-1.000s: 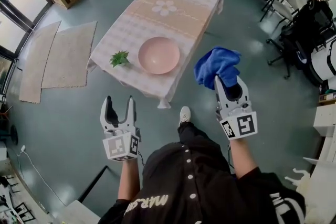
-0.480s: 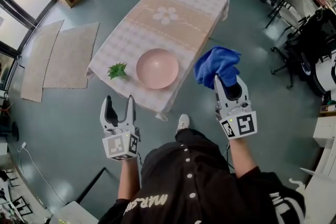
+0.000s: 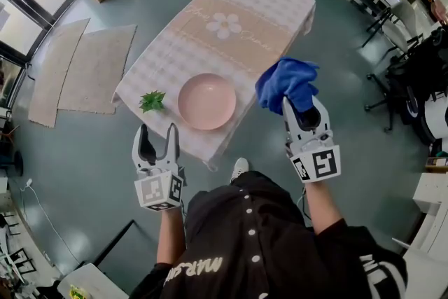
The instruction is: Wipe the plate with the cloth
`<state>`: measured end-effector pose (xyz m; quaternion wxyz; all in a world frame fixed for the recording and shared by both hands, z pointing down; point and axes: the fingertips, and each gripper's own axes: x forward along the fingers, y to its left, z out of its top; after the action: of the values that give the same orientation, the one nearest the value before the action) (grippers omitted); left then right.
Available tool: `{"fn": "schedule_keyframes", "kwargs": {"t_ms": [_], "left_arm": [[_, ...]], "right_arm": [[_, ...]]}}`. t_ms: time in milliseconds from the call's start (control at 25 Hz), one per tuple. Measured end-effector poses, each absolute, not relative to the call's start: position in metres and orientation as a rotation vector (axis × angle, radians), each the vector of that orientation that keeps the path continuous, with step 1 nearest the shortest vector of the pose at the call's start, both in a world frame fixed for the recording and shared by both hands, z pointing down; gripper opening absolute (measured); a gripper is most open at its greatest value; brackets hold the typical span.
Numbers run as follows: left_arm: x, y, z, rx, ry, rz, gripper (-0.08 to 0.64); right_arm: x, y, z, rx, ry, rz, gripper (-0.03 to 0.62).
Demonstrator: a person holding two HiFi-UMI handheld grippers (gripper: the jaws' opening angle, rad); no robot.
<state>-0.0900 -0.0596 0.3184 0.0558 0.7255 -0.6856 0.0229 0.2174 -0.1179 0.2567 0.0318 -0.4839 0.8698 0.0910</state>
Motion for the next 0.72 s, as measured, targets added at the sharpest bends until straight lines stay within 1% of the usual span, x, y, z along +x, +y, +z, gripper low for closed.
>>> {"fn": "schedule_keyframes", "kwargs": {"t_ms": [240, 720], "left_arm": [[-0.087, -0.079, 0.324, 2.157, -2.112, 0.080, 0.318], [-0.108, -0.102, 0.350, 2.157, -2.014, 0.171, 0.318]], "right_arm": [[0.216, -0.147, 0.266, -1.436, 2.719, 0.254, 0.112], [0.176, -0.176, 0.287, -1.410, 2.754, 0.185, 0.112]]}}
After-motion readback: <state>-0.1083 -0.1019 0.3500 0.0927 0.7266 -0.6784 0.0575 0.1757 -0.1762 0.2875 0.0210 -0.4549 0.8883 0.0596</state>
